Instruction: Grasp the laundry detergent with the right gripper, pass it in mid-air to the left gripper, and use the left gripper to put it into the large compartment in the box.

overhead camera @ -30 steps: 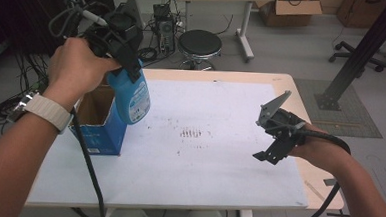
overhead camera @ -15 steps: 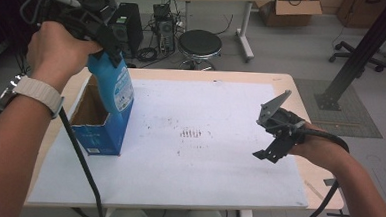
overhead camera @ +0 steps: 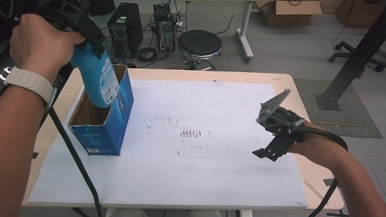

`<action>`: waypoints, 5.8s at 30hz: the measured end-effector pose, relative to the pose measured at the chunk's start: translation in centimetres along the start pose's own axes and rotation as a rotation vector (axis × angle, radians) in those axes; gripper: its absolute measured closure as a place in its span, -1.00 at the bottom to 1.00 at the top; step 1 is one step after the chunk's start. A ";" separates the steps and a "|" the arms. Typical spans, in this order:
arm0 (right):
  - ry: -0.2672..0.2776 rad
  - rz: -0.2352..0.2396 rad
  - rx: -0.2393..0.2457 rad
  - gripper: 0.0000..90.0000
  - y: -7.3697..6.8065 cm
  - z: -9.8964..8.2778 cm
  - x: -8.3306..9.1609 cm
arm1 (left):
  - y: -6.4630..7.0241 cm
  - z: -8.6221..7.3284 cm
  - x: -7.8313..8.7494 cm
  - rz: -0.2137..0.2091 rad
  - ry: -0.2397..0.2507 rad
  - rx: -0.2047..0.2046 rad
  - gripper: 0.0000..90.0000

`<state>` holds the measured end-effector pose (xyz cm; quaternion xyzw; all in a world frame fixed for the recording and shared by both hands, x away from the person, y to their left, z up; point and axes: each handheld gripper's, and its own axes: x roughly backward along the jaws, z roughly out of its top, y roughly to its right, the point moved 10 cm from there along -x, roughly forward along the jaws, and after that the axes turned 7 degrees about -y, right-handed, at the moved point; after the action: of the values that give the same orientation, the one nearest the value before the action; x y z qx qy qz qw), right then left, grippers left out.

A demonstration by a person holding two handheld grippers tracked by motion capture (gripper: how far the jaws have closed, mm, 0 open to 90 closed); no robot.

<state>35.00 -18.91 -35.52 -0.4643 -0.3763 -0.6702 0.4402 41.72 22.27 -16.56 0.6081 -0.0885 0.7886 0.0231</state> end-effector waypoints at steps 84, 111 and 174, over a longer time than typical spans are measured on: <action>-0.033 0.016 -0.055 -0.84 0.3 -1.3 -1.7 | -2.6 -3.9 -20.3 -0.004 -0.052 0.037 -0.15; -0.034 0.018 -0.056 -0.84 -0.2 -1.4 -1.7 | -2.6 -3.6 -19.2 -0.056 0.005 0.052 -0.34; -0.029 -0.006 -0.046 -0.84 -1.2 -0.2 0.7 | 6.8 -4.0 -9.8 -0.205 0.028 -0.318 -0.81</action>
<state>33.71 -18.84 -35.01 -0.4827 -0.3687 -0.6731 0.4218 39.43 16.92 -27.74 0.5917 -0.1490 0.7665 0.2004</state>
